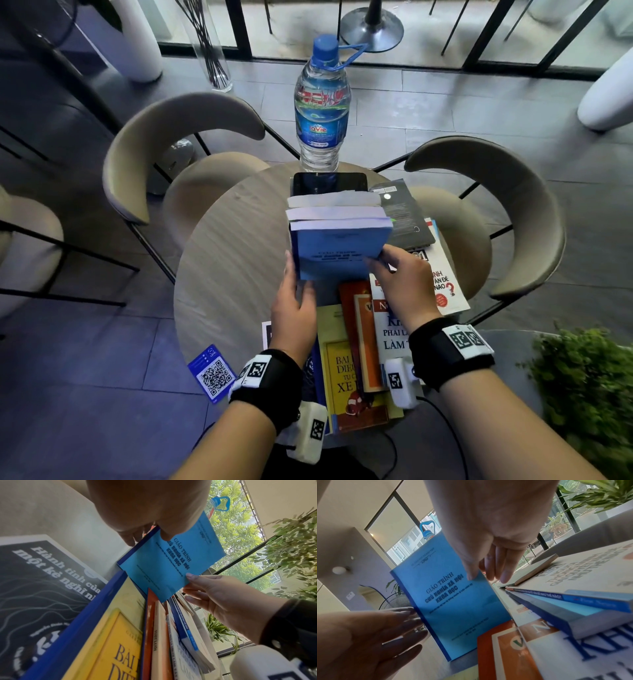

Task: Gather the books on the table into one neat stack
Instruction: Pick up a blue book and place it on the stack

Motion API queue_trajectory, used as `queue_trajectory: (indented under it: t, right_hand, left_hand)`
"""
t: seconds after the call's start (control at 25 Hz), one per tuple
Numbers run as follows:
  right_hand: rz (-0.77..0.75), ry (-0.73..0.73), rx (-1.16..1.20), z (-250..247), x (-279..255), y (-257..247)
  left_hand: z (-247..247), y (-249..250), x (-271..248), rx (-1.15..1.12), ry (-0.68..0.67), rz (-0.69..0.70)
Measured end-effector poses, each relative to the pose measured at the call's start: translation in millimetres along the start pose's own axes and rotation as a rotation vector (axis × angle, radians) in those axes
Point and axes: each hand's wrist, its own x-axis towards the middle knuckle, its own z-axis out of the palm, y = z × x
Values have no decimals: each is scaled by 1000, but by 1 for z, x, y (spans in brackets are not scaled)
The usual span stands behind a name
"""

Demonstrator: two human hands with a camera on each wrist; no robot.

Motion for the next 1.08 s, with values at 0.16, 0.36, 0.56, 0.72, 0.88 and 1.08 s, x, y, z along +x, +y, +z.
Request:
queue_trajectory:
  t: [0.16, 0.36, 0.56, 0.72, 0.88, 1.08]
  right_hand:
    - [-7, -6, 4, 6, -5, -1]
    - [10, -65, 36, 15, -15, -3]
    - [31, -76, 69, 17, -12, -3]
    - [30, -107, 95, 15, -13, -1]
    - [101, -101, 163, 10, -17, 3]
    - [271, -91, 256, 5, -25, 5]
  left_hand:
    - [3, 0, 2, 41, -2, 2]
    - [2, -3, 5, 30, 20, 9]
    - [-1, -5, 8, 40, 20, -12]
    - [-8, -6, 6, 79, -5, -33]
    - [-19, -14, 2, 129, -32, -100]
    - [-29, -22, -13, 273, 19, -195]
